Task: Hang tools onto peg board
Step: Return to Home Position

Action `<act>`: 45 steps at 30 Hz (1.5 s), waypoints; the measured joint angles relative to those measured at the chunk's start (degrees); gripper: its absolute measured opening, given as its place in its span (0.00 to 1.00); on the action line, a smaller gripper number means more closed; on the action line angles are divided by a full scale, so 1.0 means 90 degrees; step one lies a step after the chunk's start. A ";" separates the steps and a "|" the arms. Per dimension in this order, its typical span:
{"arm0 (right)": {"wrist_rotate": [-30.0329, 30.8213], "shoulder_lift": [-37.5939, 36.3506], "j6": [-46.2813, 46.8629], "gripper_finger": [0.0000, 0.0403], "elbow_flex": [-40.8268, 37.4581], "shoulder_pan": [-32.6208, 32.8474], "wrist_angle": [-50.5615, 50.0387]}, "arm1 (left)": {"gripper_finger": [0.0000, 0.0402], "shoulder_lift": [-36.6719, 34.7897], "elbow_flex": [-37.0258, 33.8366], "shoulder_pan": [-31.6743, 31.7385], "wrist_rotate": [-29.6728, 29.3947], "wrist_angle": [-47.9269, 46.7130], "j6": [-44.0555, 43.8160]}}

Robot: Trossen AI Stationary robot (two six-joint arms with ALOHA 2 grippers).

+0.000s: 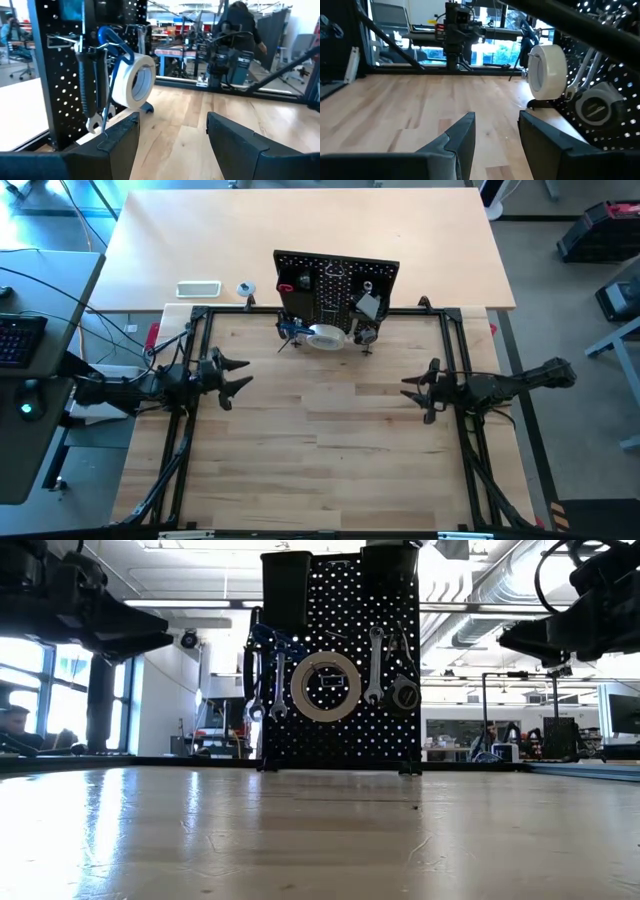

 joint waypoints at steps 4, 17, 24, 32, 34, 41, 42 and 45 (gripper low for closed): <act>-0.0004 0.0000 -0.0267 0.34 0.0000 -0.0145 0.0007 | 0.55 -0.0005 0.0000 -0.0100 -0.0006 0.0002 0.0128; -0.0536 0.0010 -0.0050 0.23 -0.0002 -0.0885 -0.0010 | 0.55 -0.0007 0.0000 -0.0104 -0.0009 0.0005 0.0191; -0.0522 0.0012 -0.0050 0.22 -0.0002 -0.0964 -0.0007 | 0.55 -0.0006 0.0000 -0.0104 -0.0009 0.0006 0.0096; -0.0520 0.0012 -0.0049 0.22 -0.0003 -0.0962 -0.0007 | 0.55 -0.0005 -0.0002 -0.0104 -0.0006 0.0007 0.0178; -0.0518 0.0012 -0.0048 0.22 -0.0005 -0.0962 -0.0007 | 0.55 -0.0005 -0.0002 -0.0104 -0.0006 0.0007 0.0179; -0.0517 0.0010 -0.0048 0.22 -0.0005 -0.0962 -0.0007 | 0.55 -0.0005 -0.0002 -0.0104 -0.0006 0.0007 0.0185; -0.0517 0.0012 -0.0048 0.22 -0.0005 -0.0962 -0.0007 | 0.55 -0.0005 -0.0002 -0.0104 -0.0006 0.0007 0.0186; -0.0517 0.0010 -0.0048 0.22 -0.0007 -0.0962 -0.0007 | 0.55 -0.0005 -0.0002 -0.0104 -0.0006 0.0007 0.0186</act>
